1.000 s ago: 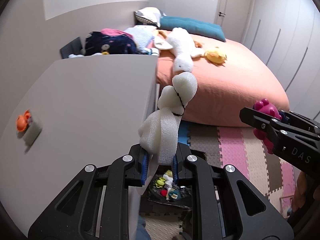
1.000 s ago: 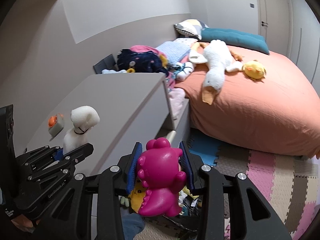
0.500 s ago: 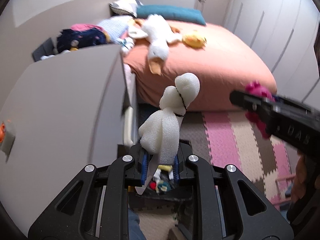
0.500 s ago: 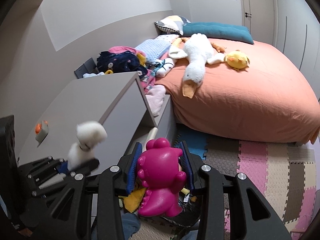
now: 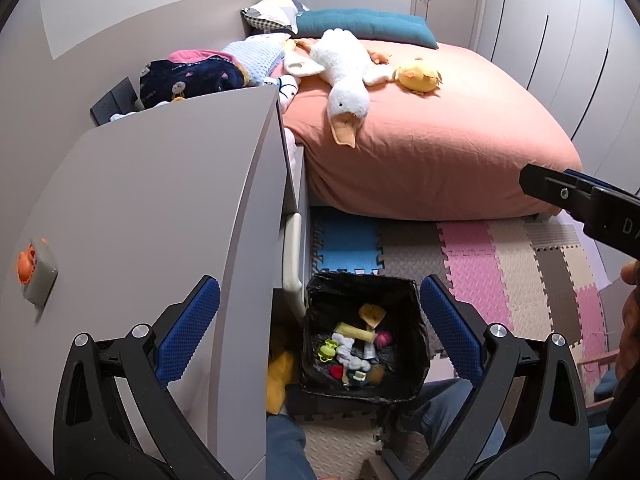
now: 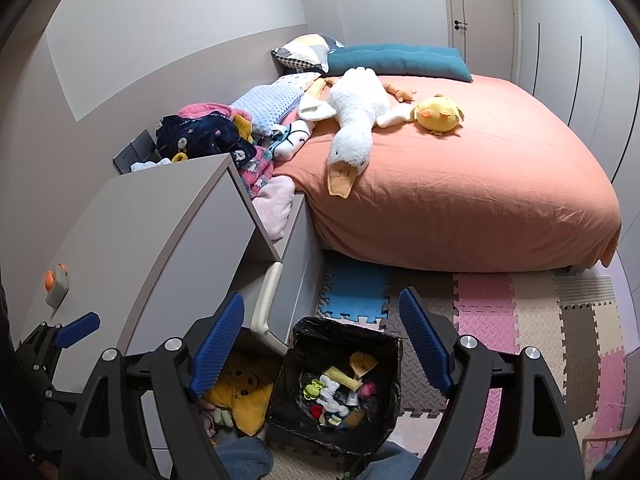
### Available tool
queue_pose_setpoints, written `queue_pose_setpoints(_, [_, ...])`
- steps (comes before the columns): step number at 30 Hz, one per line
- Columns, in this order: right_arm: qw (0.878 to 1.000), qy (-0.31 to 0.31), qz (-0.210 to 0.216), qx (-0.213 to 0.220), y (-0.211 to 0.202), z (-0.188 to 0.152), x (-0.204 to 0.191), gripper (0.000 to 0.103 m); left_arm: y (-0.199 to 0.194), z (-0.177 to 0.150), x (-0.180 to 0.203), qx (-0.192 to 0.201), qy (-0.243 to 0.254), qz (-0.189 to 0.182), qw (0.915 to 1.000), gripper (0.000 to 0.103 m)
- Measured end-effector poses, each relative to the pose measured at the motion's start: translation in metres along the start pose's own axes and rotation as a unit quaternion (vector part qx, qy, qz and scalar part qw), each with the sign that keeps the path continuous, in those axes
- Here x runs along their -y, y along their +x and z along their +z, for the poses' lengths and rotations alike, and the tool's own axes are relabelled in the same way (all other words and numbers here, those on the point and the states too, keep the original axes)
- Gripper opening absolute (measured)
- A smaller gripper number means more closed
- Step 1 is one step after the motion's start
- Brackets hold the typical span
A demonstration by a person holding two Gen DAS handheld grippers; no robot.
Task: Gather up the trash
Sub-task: 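Open both tools to drop the pink plush and foam figure into the bin, then move both tools back over the table toward the orange can and grey box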
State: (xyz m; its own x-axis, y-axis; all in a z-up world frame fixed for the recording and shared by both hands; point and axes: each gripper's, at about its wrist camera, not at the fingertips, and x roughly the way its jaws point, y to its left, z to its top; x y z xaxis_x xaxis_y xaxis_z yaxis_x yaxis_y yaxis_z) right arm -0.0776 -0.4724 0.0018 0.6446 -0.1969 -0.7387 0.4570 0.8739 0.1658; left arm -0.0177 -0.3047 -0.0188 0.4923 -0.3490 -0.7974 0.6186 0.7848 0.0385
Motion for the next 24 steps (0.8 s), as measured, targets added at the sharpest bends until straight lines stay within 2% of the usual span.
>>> queue_pose_setpoints(12, [1.0, -0.013, 0.006, -0.003, 0.001, 0.002, -0.014, 0.08, -0.003, -0.004, -0.01, 0.001, -0.007, 0.006, 1.0, 0.097])
queue_pose_setpoints(24, [0.998, -0.046, 0.03, -0.009, 0.011, 0.001, -0.062, 0.08, -0.013, -0.012, -0.05, 0.007, -0.034, 0.025, 0.9991, 0.097])
